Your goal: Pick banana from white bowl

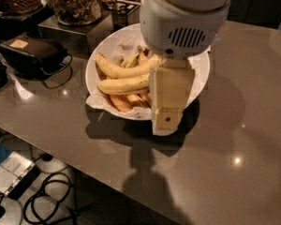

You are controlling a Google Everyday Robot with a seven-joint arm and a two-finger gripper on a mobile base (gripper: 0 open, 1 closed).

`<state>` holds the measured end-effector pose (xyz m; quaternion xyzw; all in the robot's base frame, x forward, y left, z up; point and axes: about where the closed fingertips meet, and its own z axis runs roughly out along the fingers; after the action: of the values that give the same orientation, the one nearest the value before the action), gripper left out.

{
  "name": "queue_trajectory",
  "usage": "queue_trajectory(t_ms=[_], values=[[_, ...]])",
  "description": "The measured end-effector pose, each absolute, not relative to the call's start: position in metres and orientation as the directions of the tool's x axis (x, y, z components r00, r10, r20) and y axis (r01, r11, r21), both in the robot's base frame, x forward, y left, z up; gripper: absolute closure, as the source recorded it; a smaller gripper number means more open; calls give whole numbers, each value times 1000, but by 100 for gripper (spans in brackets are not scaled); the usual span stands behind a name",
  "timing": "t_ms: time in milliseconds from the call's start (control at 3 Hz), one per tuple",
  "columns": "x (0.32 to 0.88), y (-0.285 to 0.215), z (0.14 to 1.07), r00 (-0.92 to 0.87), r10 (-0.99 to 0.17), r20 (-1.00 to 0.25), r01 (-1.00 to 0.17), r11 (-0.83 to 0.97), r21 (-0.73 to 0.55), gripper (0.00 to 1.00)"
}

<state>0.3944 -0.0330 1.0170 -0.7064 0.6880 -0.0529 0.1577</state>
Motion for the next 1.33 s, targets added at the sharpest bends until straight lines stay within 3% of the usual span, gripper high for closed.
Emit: queue_trajectory(t_ms=[667, 1333], values=[[400, -9, 1018, 48, -987, -156, -958, -1, -288, 0], [441, 22, 976, 5, -988, -157, -987, 20, -157, 0]])
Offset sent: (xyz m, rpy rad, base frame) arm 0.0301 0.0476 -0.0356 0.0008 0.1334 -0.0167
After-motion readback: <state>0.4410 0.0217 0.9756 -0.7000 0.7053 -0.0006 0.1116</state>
